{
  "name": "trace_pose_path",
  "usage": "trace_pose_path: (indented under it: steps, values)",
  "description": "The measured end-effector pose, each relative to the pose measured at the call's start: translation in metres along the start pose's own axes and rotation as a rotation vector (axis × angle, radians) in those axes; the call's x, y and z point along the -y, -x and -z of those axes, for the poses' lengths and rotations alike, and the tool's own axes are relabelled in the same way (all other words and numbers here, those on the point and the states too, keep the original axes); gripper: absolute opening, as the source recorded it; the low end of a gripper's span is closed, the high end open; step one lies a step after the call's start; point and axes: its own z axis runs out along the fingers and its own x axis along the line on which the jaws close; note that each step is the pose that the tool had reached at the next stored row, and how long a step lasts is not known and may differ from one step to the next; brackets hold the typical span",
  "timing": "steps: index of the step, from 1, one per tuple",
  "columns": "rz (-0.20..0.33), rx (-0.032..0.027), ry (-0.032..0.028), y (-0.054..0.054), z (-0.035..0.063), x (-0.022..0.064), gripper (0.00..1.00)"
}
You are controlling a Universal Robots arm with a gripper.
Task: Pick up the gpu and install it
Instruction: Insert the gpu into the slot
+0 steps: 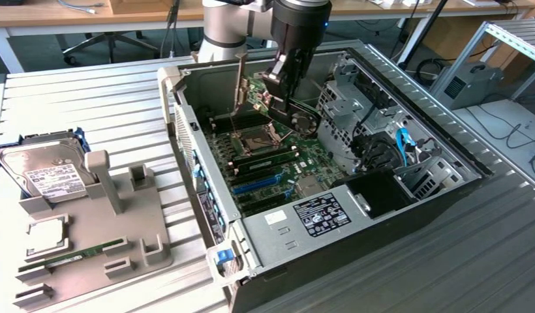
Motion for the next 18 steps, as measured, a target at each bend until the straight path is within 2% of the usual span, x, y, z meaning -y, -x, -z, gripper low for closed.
trace_pose_path:
  steps: [5, 18]
  values:
    - [0.008, 0.0004, 0.0003, 0.0000, 0.0000, 0.0000, 0.26]
    - [0.095, 0.0044, 0.0030, 0.0000, 0.0000, 0.0000, 0.26]
